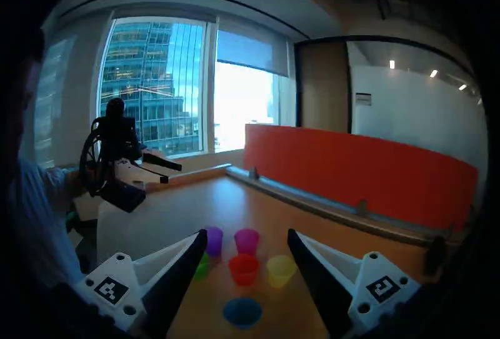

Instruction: Pour water

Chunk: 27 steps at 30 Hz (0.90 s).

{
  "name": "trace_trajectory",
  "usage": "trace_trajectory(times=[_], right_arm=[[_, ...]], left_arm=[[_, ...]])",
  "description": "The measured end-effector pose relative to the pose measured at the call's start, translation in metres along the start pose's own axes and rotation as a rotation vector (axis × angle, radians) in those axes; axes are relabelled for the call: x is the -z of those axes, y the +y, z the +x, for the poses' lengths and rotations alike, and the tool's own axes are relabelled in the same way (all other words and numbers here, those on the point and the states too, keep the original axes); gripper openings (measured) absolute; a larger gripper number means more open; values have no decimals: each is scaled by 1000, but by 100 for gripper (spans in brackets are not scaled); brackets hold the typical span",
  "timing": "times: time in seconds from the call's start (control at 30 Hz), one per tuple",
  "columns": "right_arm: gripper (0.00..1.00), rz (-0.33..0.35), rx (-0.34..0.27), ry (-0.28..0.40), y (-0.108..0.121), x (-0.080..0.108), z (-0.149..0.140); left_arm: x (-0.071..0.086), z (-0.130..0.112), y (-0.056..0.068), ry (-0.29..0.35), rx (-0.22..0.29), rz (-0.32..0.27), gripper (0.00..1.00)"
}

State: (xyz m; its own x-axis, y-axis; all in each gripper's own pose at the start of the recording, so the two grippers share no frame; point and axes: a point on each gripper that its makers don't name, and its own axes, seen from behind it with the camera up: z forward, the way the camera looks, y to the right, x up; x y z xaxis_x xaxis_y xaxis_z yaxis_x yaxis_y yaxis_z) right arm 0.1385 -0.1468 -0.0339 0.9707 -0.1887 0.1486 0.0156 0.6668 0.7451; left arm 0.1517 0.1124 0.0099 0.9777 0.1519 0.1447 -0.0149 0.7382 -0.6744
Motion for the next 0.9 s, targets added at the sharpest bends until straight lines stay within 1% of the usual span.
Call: trace_trajectory(times=[0.27,0.37,0.57,0.77,0.9], right_arm=[[99,31,33,-74,-2,-3,-41],[99,38,44,-105,-1,-5,-59],[99,54,60,-171,1,-9,-97],[99,64,72,-229,4,-12,-133],[99,72,71,-263,4,-16,-155]], left_arm=[[-9,-33,8,-52,-25,-20,96],[-11,-47,12,-72,-28,-31,96],[-17,-74,22,-113,-29,-58,96],[-22,-101,25,-156,-22,-70,96],[-24,-121,30,-184,-17,-90,96]])
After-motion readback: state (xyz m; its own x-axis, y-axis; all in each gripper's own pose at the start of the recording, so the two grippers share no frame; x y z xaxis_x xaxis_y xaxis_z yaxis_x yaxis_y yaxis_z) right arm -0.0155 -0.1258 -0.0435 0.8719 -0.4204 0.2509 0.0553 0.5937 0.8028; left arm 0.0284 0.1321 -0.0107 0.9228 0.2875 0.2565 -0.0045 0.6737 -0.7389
